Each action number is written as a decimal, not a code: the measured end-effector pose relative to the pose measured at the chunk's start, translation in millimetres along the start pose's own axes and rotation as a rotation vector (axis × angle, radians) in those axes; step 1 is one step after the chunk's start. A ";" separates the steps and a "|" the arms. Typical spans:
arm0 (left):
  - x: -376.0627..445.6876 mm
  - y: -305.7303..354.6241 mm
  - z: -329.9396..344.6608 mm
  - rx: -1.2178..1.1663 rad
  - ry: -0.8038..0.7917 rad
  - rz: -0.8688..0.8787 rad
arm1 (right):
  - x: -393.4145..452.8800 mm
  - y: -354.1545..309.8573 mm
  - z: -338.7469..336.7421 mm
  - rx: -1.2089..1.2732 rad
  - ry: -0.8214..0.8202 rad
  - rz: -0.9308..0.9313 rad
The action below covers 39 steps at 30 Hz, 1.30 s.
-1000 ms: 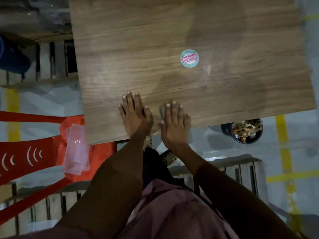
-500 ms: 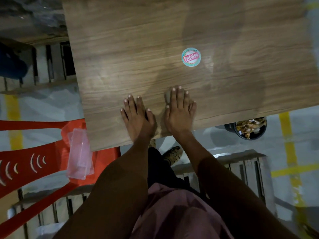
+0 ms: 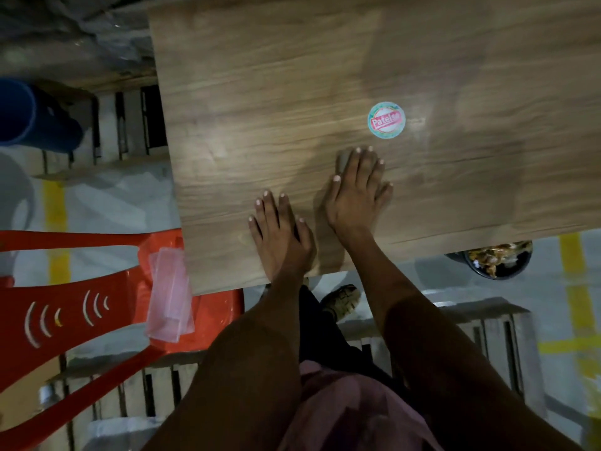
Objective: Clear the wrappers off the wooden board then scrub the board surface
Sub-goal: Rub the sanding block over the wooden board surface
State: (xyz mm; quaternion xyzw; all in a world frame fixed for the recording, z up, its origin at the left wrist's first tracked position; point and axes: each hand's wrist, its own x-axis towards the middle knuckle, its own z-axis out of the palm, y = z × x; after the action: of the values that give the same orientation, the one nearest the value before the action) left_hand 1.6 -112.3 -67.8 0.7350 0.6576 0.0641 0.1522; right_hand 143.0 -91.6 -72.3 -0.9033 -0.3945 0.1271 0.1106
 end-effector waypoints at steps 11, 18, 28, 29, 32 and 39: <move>1.1 -2.5 0.2 0.024 -0.049 0.001 | 41.9 6.6 -7.2 -0.012 -0.016 0.045; 1.7 -0.4 -2.6 0.036 -0.073 0.001 | 59.6 -2.0 -7.6 -0.104 -0.058 -0.321; 0.2 1.4 -2.5 -0.007 -0.023 -0.010 | 83.1 -47.1 -2.8 -0.067 -0.115 -0.224; -0.9 1.0 -2.4 -0.014 -0.010 -0.003 | 83.5 -44.8 -4.8 -0.090 -0.121 -0.276; 1.5 0.5 -8.4 -0.004 -0.026 0.019 | 89.7 -37.8 -10.2 -0.132 -0.103 -0.274; 119.7 -0.5 -37.4 0.118 0.007 0.123 | 101.0 -39.8 -19.2 -0.097 -0.172 -0.025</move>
State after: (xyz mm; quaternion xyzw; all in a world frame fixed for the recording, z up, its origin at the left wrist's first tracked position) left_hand 5.3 11.0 -45.3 0.7816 0.6143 0.0373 0.1019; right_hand 188.1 7.8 -56.6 -0.8883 -0.4195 0.1836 0.0342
